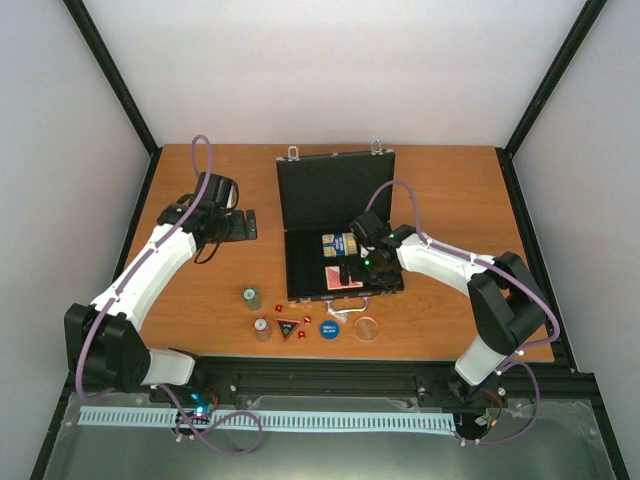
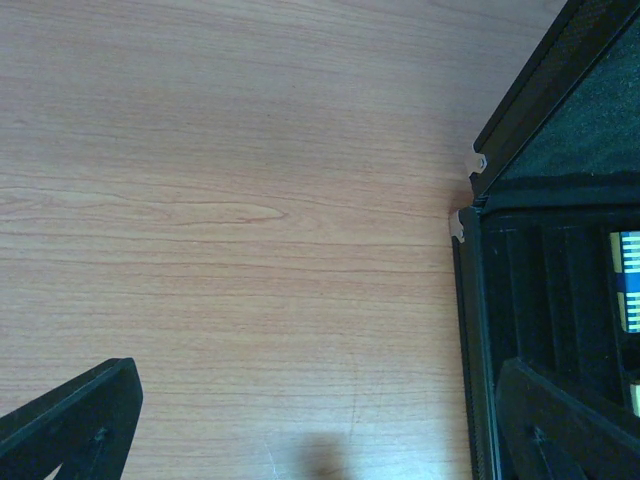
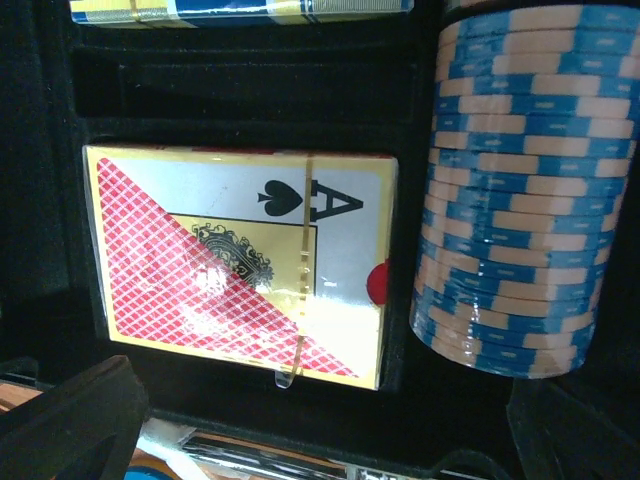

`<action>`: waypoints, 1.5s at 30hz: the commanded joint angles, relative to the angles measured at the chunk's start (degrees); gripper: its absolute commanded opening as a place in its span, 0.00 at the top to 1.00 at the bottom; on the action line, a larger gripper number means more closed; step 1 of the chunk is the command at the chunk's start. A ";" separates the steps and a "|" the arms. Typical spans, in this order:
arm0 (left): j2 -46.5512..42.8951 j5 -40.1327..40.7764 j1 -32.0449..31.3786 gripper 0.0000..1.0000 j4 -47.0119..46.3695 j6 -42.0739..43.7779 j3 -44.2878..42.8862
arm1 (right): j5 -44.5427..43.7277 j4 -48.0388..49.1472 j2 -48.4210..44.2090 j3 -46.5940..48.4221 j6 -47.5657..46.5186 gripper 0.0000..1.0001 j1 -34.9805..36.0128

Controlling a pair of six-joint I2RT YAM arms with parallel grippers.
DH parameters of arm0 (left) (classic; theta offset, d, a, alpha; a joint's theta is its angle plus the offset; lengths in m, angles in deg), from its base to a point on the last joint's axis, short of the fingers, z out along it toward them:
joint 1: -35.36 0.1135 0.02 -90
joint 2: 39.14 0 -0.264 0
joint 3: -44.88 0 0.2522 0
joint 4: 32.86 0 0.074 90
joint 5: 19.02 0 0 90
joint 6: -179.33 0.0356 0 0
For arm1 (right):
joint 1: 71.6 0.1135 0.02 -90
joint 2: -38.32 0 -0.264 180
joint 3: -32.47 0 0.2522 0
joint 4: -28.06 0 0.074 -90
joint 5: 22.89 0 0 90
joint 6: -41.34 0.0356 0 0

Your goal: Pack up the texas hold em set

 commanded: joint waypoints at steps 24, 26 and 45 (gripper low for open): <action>-1.06 -2.40 0.03 0.00 4.37 0.73 -8.14 | -7.63 -19.04 -6.66 13.25 -4.11 0.00 10.17; -1.86 -2.76 0.03 0.00 4.90 0.58 -8.69 | -8.35 -20.17 -5.59 13.74 -3.53 0.00 12.69; -5.82 -1.75 0.03 0.00 12.03 -0.26 -14.75 | -5.97 -14.30 3.63 14.83 -2.33 0.25 27.51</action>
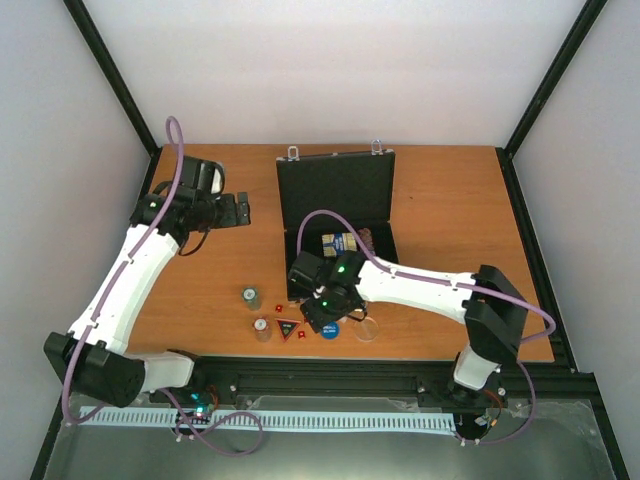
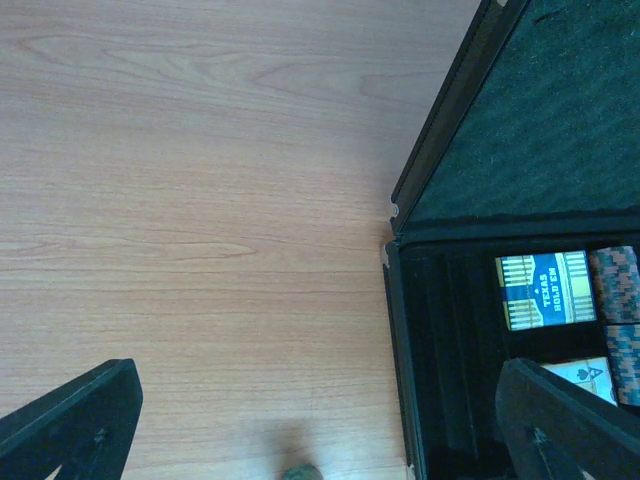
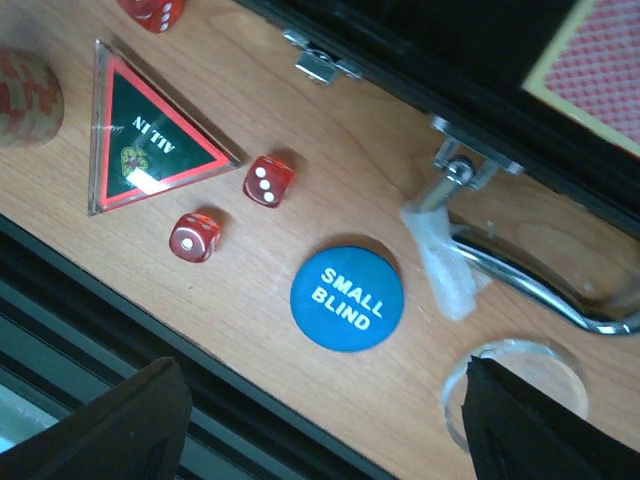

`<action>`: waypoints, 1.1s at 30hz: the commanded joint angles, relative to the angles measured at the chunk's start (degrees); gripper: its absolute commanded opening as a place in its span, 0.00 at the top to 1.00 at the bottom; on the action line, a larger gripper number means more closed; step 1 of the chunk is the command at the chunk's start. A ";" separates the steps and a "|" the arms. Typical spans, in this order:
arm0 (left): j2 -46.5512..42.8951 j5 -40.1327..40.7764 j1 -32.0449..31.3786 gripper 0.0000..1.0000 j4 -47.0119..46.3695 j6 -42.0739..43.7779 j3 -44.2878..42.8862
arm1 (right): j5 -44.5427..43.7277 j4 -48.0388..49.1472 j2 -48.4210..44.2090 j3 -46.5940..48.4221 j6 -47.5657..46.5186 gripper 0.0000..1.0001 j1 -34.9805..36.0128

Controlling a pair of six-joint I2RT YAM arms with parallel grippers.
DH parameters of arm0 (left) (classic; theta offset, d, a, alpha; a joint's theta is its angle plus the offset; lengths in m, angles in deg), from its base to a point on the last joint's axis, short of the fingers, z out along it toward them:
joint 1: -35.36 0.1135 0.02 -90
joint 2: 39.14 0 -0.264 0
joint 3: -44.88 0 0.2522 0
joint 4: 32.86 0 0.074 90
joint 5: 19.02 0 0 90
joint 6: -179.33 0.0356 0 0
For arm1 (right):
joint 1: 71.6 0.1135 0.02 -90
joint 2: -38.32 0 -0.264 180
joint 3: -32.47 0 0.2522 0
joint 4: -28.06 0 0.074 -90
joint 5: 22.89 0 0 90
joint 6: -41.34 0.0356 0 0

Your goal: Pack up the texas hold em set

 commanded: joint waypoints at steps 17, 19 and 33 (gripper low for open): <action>-3.75 0.10 0.03 0.00 4.59 0.33 -1.76 | 3.03 6.01 15.15 8.19 -1.00 0.44 2.02; -3.84 0.18 0.03 0.00 4.44 0.30 -1.49 | 2.85 5.80 15.63 8.12 -0.70 0.45 2.02; -4.14 0.73 0.03 0.00 3.83 0.37 0.18 | 0.75 5.30 17.35 6.38 0.40 0.53 2.07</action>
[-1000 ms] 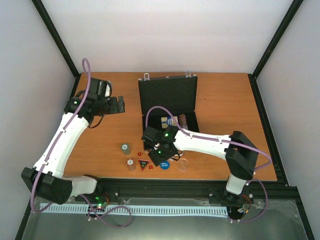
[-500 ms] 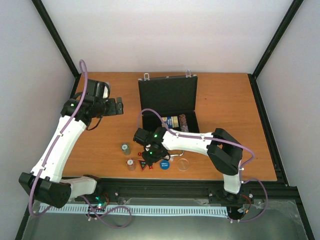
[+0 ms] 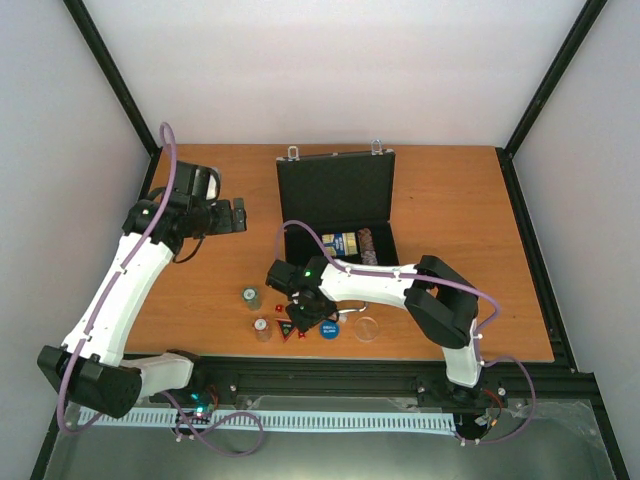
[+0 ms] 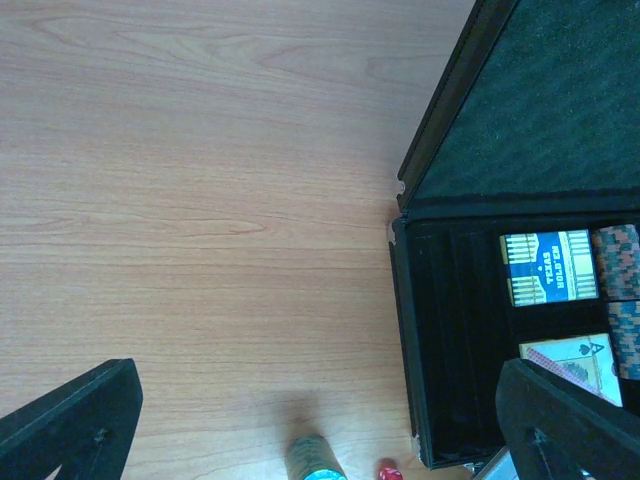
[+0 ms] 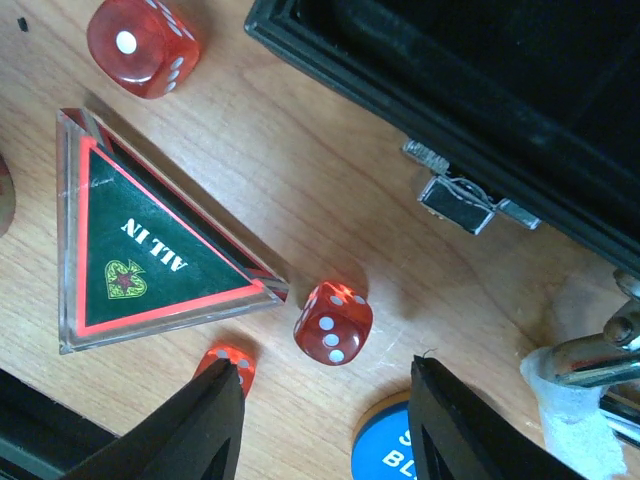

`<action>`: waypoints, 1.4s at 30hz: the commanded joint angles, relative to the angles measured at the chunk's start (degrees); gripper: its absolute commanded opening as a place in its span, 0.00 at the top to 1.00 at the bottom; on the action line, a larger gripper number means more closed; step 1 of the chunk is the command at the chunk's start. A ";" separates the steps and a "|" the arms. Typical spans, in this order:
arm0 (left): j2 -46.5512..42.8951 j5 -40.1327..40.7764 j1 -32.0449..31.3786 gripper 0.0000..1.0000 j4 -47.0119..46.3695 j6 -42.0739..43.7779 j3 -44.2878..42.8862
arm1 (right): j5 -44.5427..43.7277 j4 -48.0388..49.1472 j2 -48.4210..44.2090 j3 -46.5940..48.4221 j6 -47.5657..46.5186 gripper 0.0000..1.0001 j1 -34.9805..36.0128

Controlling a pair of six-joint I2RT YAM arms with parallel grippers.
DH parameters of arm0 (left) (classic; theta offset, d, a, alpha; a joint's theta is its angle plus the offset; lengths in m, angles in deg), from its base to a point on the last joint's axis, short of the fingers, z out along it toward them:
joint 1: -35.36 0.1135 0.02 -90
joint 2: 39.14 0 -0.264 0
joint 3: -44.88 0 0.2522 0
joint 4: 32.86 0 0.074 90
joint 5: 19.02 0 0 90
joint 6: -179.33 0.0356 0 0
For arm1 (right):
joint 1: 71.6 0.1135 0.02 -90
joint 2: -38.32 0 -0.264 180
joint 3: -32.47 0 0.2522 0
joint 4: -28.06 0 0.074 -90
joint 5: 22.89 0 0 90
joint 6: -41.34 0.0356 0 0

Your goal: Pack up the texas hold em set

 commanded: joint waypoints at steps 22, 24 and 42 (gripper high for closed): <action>-1.25 1.15 0.04 0.00 0.33 0.11 0.63 | -0.89 1.18 3.12 -0.49 -0.15 0.64 0.40; -1.29 1.16 0.03 0.00 0.34 0.15 0.68 | -0.99 1.20 3.56 -0.46 -0.15 0.68 0.40; -1.25 1.55 0.03 0.00 -0.10 -0.11 0.24 | -3.33 -4.52 -1.88 4.11 -0.99 0.90 -1.62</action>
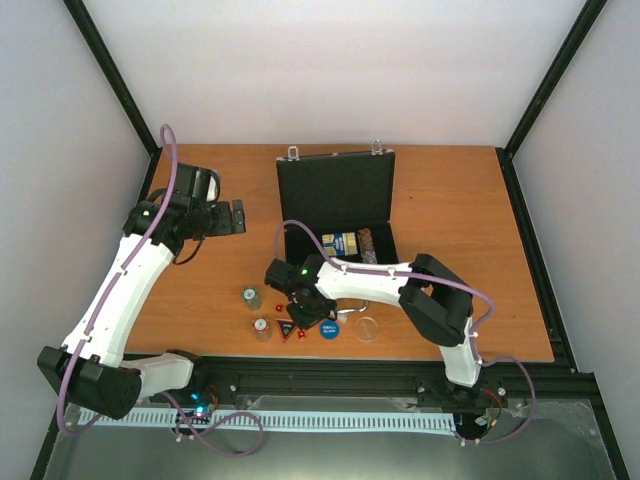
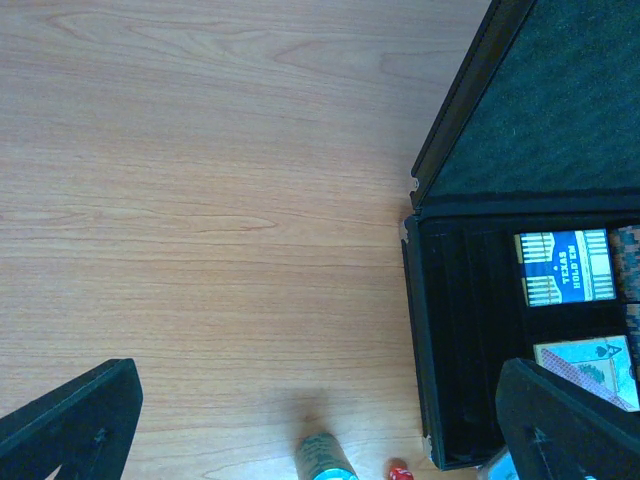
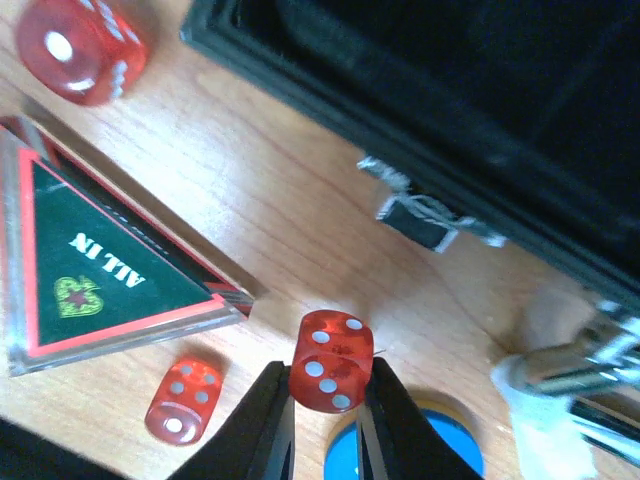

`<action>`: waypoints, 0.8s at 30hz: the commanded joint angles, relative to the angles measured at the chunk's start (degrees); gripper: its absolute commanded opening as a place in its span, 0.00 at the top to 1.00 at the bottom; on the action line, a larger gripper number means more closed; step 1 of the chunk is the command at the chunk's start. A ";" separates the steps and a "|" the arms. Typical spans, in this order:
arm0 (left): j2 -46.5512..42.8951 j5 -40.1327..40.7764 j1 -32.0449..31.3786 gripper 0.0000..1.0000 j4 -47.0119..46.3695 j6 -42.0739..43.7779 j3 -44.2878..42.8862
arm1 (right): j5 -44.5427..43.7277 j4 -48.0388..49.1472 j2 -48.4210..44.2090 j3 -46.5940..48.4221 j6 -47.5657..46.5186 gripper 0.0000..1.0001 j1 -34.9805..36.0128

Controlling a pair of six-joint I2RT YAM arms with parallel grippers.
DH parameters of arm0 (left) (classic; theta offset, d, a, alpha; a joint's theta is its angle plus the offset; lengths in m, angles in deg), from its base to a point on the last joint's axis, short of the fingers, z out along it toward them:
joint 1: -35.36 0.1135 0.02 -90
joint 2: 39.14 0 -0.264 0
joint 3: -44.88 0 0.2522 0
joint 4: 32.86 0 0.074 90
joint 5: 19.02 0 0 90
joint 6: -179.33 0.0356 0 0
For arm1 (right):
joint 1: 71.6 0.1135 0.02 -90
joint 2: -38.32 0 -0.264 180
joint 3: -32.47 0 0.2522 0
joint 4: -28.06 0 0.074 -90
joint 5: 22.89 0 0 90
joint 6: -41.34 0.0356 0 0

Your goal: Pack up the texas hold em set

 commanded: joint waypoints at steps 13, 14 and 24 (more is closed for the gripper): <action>-0.66 0.34 0.03 0.00 -0.96 -0.97 0.22 | -3.36 -2.48 -6.05 7.29 -5.70 0.89 -16.96; -0.56 0.42 0.03 0.00 -0.90 -0.94 0.12 | -3.47 -2.14 -5.03 8.25 -6.04 0.89 -18.39; -0.39 1.12 0.03 0.00 -0.88 -0.68 0.81 | -3.09 0.23 1.78 10.60 -7.11 0.90 -21.59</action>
